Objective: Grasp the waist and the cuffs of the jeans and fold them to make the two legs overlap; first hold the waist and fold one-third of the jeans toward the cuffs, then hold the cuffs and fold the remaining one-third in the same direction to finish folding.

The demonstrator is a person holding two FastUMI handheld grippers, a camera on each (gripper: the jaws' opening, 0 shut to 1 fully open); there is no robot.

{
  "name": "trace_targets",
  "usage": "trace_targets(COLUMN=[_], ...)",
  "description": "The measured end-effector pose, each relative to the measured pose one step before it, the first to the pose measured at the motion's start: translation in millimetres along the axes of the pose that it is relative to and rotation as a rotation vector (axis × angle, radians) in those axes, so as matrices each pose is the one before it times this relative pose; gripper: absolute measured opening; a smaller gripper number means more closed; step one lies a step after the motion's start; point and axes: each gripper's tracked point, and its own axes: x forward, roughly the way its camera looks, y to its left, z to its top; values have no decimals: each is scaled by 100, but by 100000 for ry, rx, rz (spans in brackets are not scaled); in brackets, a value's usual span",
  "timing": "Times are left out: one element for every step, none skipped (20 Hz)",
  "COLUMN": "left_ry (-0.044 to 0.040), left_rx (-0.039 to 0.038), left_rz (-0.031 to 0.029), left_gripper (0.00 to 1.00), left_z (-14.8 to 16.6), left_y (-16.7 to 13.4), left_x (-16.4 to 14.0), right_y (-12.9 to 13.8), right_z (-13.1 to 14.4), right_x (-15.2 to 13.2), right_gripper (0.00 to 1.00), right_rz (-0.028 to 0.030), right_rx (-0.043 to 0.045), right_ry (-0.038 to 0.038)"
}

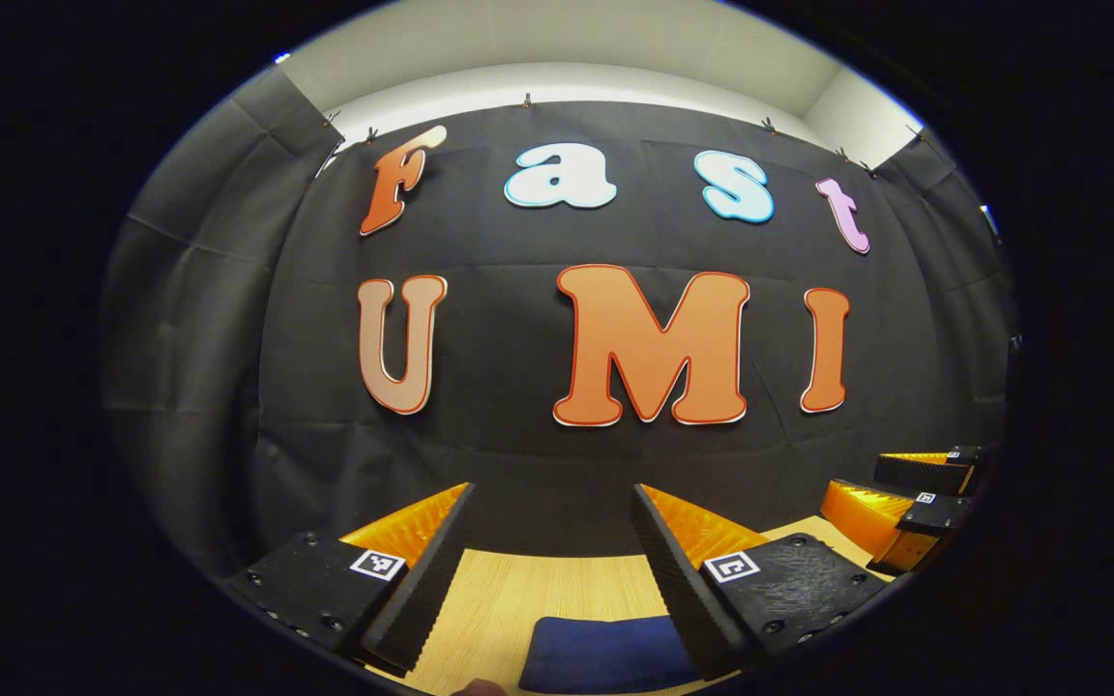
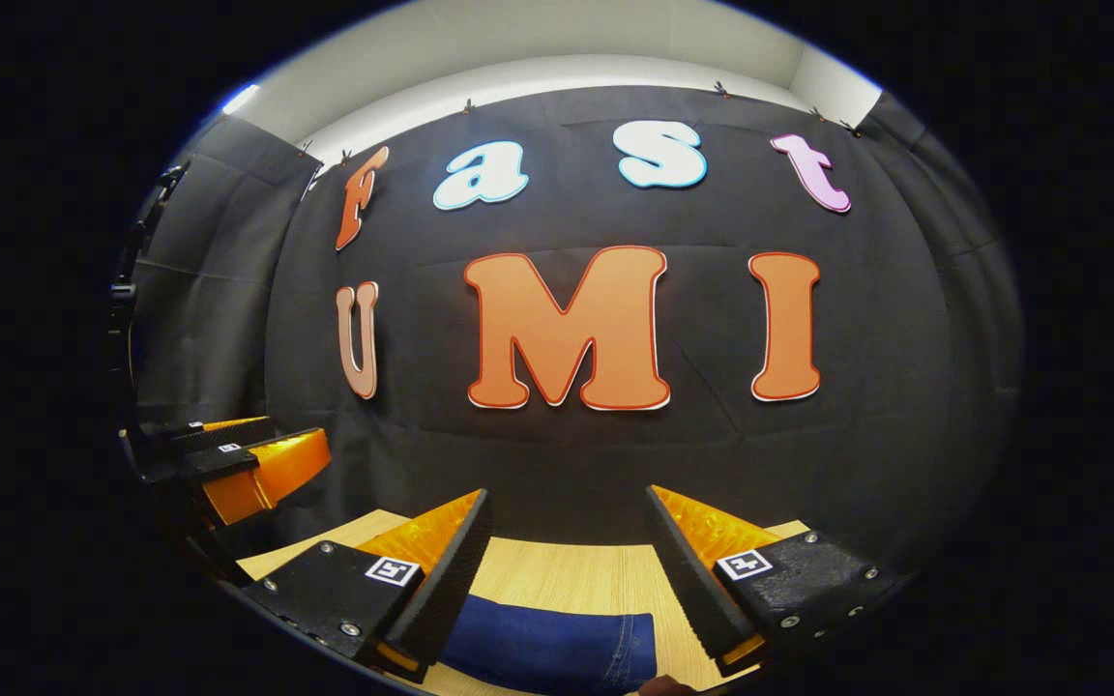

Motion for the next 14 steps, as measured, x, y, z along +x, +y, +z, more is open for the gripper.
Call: trace_targets(left_ry=[-673,-559,-839,-149,-286,61,3,-86,-200,-443,-435,-770,-412,-883], left_rx=[354,941,651,-9,-475,-438,-67,-70,572,797,993,540,451,-227], left_rz=[-119,-62,-159,-714,-238,-376,408,-92,695,160,332,-736,-518,230], left_gripper=[96,96,96,96,96,94,94,94,94,94,94,94,94,96], left_z=[203,102,138,-4,-7,-94,-30,-52,-13,192,78,213,168,301], left_y=[23,-186,-87,-218,-70,-103,126,48,178,-5,87,-172,-270,35], left_x=[-56,-145,-60,12,3,170,111,84,169,144,172,43,92,104], right_y=[-150,-113,-107,-57,-125,68,-137,-137,-122,68,-110,-270,-91,-209], right_z=[-30,-23,72,-50,-72,-105,-11,51,160,88,85,212,82,32], right_x=[-94,36,-4,122,-86,-74,-121,87,-9,-61,-20,44,-24,-42], right_gripper=[96,96,96,96,96,96,96,96,96,96,96,96,96,96], right_rz=[-149,-356,-267,-324,-97,390,-520,-134,-546,620,-427,-194,-399,-504], right_rx=[47,-169,-107,-166,50,148,-435,-373,-119,580,474,354,-15,33], right_ry=[98,154,-165,139,487,653,313,-74,-212,-1,-523,-257,-198,2])
